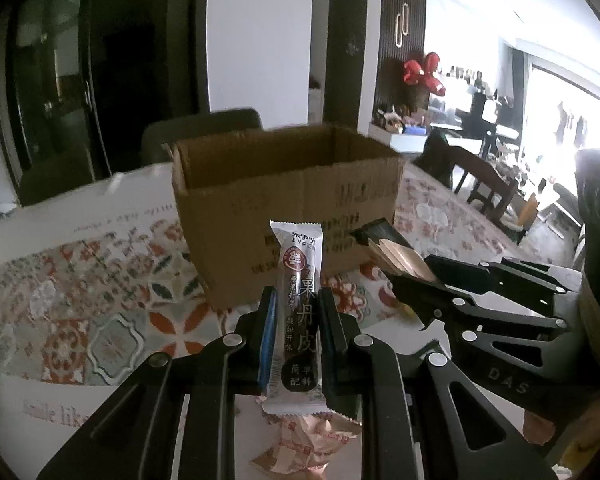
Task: Organize snacks
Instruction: 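Lift both held snacks into the cardboard box and open both tools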
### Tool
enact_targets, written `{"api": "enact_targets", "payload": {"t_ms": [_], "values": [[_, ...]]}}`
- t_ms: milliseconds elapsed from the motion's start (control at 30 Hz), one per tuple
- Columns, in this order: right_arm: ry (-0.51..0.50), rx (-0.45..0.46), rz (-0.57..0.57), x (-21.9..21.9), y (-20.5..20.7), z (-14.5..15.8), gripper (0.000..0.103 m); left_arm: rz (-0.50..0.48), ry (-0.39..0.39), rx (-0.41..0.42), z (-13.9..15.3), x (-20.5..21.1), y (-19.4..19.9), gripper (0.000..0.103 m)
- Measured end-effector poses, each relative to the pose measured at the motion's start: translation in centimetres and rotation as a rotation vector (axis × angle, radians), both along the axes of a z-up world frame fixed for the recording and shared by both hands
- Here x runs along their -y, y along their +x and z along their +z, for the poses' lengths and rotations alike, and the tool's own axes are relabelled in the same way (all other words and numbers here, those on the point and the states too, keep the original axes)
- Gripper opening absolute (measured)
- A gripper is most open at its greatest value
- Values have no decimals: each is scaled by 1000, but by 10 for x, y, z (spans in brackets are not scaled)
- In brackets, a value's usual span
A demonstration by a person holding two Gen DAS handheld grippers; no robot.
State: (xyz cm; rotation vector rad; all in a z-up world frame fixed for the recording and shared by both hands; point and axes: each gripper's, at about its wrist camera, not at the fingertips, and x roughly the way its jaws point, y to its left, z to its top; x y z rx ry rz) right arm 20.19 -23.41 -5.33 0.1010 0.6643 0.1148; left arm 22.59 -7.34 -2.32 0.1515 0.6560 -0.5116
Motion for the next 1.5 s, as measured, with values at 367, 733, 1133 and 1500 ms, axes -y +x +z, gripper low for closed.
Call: {"api": "enact_targets", "payload": {"t_ms": [367,733,1133,1500], "values": [[3,113,-16,2,-2,38,32,15,-21,104,36,-3,-1,21],[-5,188,-27,10,18,67,32,27,-13,173,62,1,22,21],[-40,217,-10,13,63,91,32,20,5,197,78,12,69,21],[-90,175,-10,19,108,86,32,13,6,102,64,26,125,21]]}}
